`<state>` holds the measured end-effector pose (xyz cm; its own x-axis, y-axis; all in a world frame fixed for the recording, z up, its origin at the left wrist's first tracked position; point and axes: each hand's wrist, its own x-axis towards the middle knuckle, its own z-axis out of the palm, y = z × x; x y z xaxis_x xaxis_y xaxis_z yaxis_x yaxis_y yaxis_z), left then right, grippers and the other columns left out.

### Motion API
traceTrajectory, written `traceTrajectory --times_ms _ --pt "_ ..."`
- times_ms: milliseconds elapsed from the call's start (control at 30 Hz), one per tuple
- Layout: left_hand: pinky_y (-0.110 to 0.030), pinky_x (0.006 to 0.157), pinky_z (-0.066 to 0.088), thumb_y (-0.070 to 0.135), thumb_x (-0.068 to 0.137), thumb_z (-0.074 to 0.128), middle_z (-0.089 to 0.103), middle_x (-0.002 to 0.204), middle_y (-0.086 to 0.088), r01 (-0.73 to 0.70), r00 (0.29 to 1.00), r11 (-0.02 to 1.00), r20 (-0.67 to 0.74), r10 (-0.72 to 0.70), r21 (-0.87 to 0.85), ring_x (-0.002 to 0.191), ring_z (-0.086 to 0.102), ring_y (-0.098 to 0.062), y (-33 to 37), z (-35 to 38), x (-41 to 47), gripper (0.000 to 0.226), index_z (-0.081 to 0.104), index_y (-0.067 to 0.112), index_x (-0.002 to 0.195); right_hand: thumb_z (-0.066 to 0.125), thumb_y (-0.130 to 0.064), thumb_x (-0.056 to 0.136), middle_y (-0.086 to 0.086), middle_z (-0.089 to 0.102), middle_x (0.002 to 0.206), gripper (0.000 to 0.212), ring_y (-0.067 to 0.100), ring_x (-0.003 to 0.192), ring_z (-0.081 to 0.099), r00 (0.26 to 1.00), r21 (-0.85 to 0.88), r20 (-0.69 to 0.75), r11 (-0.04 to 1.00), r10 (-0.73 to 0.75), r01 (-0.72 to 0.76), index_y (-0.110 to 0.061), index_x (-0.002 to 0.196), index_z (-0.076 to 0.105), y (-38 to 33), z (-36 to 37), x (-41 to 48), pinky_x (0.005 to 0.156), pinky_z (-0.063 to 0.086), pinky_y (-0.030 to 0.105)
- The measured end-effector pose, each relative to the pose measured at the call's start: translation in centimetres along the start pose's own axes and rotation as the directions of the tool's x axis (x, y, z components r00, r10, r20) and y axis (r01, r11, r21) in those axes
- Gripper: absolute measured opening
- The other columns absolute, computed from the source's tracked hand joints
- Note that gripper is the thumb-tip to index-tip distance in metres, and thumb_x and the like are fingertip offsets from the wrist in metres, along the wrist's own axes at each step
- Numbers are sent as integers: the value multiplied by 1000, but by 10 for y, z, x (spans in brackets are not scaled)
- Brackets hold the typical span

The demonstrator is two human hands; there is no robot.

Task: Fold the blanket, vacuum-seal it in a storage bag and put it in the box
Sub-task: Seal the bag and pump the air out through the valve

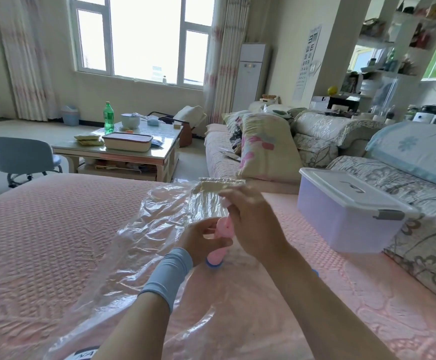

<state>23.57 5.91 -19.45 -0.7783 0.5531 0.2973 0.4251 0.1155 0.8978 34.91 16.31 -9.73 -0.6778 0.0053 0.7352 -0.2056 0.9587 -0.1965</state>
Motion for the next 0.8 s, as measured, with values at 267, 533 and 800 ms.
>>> traceTrajectory --times_ms 267,533,800 --pt "-16 77 51 27 62 88 73 94 11 5 1000 1000 -2 -5 22 92 67 -3 0 5 0 50 71 31 109 48 -4 95 4 66 118 31 20 113 55 971 -6 -237 1000 -31 30 -9 117 68 0 -1 3 101 38 18" --pt "-15 72 49 33 60 83 72 84 19 -9 1000 1000 -7 9 -11 86 66 2 0 0 0 36 68 53 86 55 -8 94 2 68 119 26 21 111 60 1000 -27 21 999 22 -21 -15 113 72 0 5 -1 93 47 27" --pt "-21 81 53 30 61 86 73 94 14 0 1000 1000 0 0 -2 92 67 -4 -3 6 1 48 70 37 106 51 -5 94 3 66 122 30 18 118 54 967 -10 -254 1000 -6 4 -13 116 70 -5 -1 2 102 42 24"
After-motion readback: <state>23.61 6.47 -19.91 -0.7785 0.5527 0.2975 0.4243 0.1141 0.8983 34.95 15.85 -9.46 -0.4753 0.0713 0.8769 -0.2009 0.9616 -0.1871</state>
